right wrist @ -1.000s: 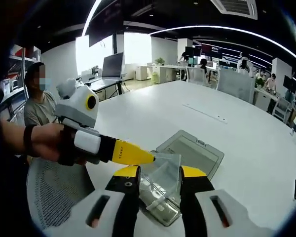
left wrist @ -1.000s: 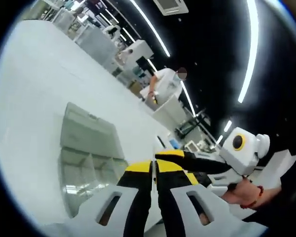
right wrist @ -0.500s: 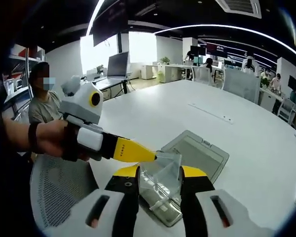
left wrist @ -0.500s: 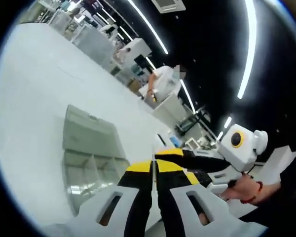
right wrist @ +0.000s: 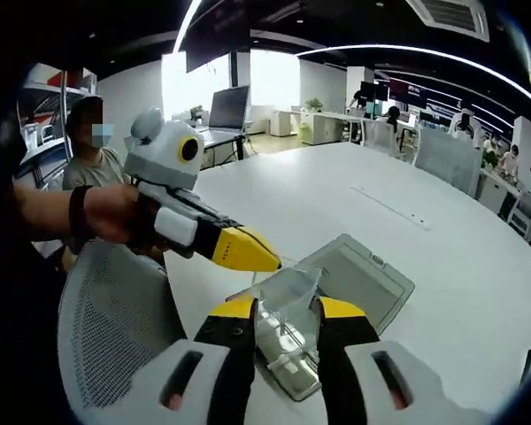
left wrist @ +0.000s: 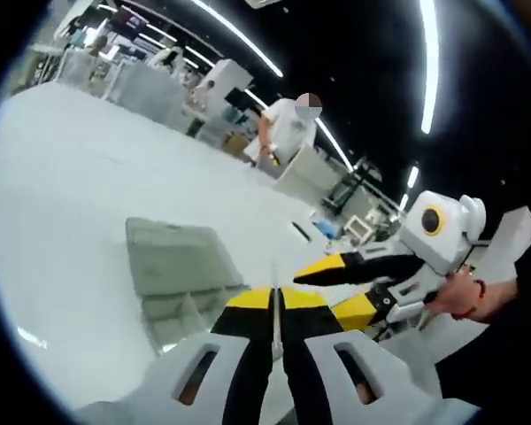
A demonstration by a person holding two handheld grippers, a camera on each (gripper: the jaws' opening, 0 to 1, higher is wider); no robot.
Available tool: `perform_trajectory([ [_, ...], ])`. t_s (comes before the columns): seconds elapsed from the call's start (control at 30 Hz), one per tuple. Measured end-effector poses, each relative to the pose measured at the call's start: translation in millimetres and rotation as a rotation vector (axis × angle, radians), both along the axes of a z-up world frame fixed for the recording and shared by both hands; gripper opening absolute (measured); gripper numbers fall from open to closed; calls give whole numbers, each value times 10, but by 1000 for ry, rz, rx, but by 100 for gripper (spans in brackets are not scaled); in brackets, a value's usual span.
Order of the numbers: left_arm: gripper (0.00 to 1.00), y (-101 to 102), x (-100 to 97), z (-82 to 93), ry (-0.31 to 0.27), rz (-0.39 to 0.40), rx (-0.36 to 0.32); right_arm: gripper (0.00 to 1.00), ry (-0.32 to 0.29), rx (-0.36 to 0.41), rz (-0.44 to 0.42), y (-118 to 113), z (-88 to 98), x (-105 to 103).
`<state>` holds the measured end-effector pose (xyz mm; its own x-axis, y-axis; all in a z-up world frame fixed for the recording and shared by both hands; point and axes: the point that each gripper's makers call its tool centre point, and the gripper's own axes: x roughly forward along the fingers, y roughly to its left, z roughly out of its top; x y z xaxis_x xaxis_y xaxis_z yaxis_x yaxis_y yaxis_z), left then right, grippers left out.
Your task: Insert the divider into the dual guide fixture by aligning both edges with the guide slots and pushing it downward to the bottom, including one-sided entry, uneven engagement, binding, and posture correction.
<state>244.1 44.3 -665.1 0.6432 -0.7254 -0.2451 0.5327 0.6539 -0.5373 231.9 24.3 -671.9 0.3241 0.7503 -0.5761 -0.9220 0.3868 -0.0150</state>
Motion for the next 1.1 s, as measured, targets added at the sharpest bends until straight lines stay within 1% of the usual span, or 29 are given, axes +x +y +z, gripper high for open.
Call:
perform_trajectory([
  [0.07, 0, -48, -40, -8, -8, -41, 38, 19, -22, -18, 36, 0, 0, -26],
  [0.1, 0, -73, -63, -18, -22, -70, 69, 19, -33, -30, 49, -2, -2, -35],
  [0.17, 0, -69, -66, -34, -35, -78, 103, 18, -39, -32, 63, 9, 6, -48],
  [0.2, 0, -76, -66, -41, -54, -84, 123, 16, -40, -28, 75, 20, 10, -51],
  [0.27, 0, -113, -102, -57, -42, -107, 111, 12, -42, -55, 117, 17, -15, -82],
  [0.33, 0, -155, -160, -76, -41, -147, 110, 11, -48, -77, 147, 18, -39, -104],
  [0.37, 0, -151, -165, -85, -44, -145, 120, 10, -48, -95, 159, 2, -55, -112],
  [0.4, 0, -148, -185, -93, -63, -159, 146, 10, -54, -97, 162, 2, -55, -109],
  [0.43, 0, -158, -207, -99, -66, -177, 149, 11, -55, -98, 179, 6, -55, -121],
  [0.47, 0, -165, -223, -102, -63, -190, 147, 11, -52, -99, 189, 5, -59, -131],
  [0.5, 0, -156, -229, -120, -62, -189, 161, 10, -49, -103, 200, 3, -65, -142],
  [0.53, 0, -154, -249, -136, -67, -204, 183, 10, -44, -116, 227, -4, -79, -167],
  [0.57, 0, -143, -272, -148, -100, -235, 236, 10, -49, -126, 254, -4, -89, -184],
  [0.6, 0, -145, -272, -133, -116, -239, 243, 10, -30, -153, 303, -22, -132, -247],
  [0.63, 0, -166, -307, -127, -111, -262, 234, 10, -17, -172, 323, -39, -156, -272],
  [0.67, 0, -162, -316, -144, -117, -282, 252, 10, -22, -163, 322, -25, -144, -262],
  [0.73, 0, -165, -336, -145, -131, -309, 266, 9, -22, -177, 365, -28, -150, -288],
  [0.77, 0, -178, -373, -150, -143, -349, 287, 9, -23, -185, 372, -33, -153, -289],
  [0.8, 0, -182, -379, -147, -151, -361, 299, 9, -29, -200, 395, -42, -160, -298],
  [0.83, 0, -194, -391, -140, -155, -370, 300, 9, -40, -212, 417, -40, -159, -306],
  [0.87, 0, -211, -420, -142, -161, -400, 311, 8, -36, -204, 419, -27, -152, -313],
  [1.0, 0, -268, -451, -131, -175, -435, 318, 5, -12, -202, 469, 3, -136, -370],
  [1.07, 0, -288, -456, -123, -188, -441, 322, 1, 22, -219, 496, -14, -170, -421],
  [1.1, 0, -299, -460, -126, -191, -446, 327, 1, 27, -234, 500, -28, -191, -426],
])
